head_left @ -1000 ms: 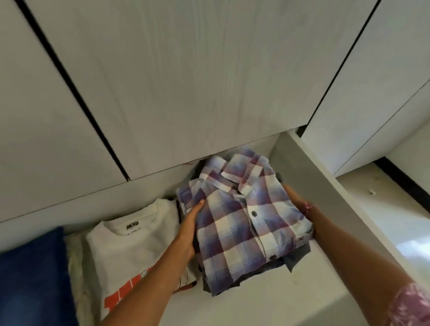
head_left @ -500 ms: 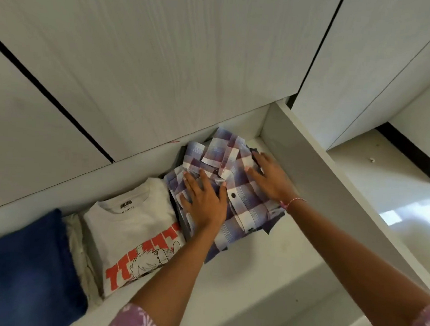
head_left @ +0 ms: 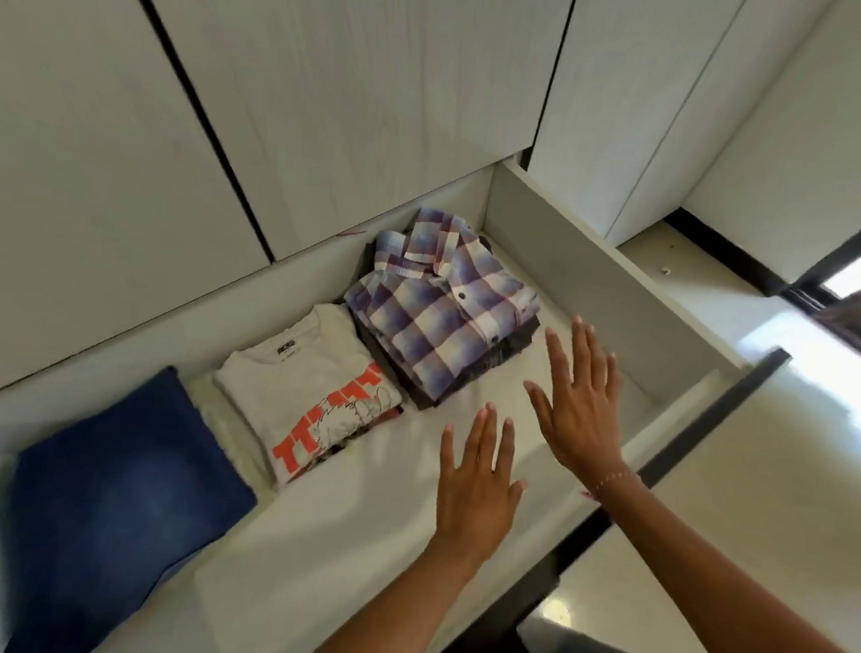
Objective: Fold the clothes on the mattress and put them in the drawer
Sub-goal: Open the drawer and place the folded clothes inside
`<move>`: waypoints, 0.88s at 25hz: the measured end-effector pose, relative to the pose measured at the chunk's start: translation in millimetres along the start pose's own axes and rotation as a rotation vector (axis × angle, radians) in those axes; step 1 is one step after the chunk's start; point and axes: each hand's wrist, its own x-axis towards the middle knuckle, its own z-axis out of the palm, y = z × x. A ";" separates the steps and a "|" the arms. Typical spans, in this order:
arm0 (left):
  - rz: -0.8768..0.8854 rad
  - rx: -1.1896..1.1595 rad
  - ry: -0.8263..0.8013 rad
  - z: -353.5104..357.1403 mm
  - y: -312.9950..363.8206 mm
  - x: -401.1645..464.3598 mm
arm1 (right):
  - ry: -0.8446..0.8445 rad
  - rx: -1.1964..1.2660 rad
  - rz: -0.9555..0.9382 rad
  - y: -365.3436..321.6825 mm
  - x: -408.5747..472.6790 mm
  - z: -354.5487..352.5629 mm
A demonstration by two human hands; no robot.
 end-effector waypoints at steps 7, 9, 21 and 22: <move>-0.015 -0.086 -0.099 -39.0 -27.0 -156.5 | -0.013 0.063 0.183 -95.6 -208.7 -6.7; 0.073 -0.046 -0.075 -30.7 -42.5 -205.3 | -0.019 0.026 0.166 -120.3 -233.5 -4.4; 0.359 0.134 0.048 -13.9 -125.6 -248.9 | -0.146 -0.099 -0.194 -175.0 -203.6 15.9; 0.355 0.139 0.062 -13.7 -131.6 -245.1 | -0.154 -0.095 -0.195 -179.2 -196.9 17.8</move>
